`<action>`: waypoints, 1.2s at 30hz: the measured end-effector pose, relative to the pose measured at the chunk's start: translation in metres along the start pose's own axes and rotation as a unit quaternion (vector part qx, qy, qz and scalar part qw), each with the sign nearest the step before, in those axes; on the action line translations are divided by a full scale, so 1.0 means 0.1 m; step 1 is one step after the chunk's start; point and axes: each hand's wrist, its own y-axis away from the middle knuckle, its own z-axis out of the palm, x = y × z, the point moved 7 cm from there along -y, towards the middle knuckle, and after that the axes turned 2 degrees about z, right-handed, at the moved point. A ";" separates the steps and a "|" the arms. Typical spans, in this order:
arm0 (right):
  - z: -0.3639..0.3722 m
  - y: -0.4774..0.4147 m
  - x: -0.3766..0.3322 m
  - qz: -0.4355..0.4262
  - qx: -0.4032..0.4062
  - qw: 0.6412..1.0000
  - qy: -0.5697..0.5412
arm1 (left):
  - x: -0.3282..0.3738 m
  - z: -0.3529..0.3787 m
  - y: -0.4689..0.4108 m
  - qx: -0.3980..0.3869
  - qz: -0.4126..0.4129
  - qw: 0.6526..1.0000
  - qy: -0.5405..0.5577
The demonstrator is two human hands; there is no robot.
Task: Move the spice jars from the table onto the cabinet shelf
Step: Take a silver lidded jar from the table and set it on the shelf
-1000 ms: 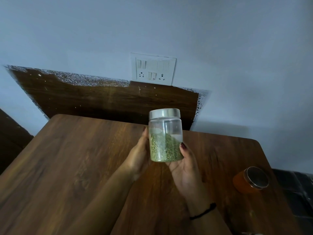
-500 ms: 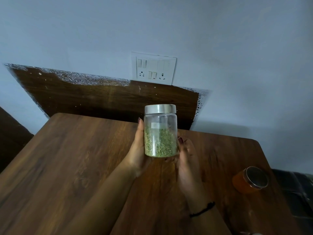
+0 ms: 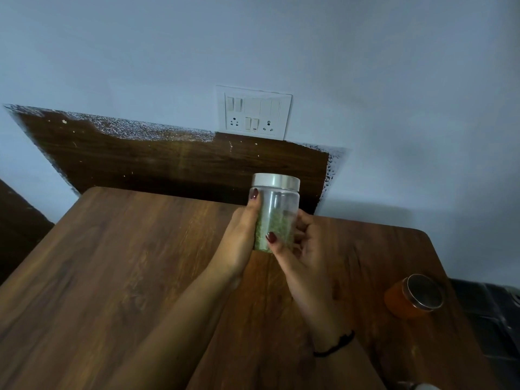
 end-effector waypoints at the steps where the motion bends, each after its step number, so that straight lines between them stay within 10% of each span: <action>1: 0.00 0.00 -0.04 -0.004 0.005 1.000 -0.012 | -0.02 -0.02 0.00 0.003 0.003 1.000 -0.006; 23: 0.01 0.00 0.24 0.021 0.064 0.982 -0.176 | -0.30 -0.04 0.00 -0.009 -0.110 0.968 0.226; 36: -0.03 -0.04 0.17 -0.038 0.070 0.994 -0.072 | -0.25 -0.01 0.02 0.009 -0.109 0.990 0.091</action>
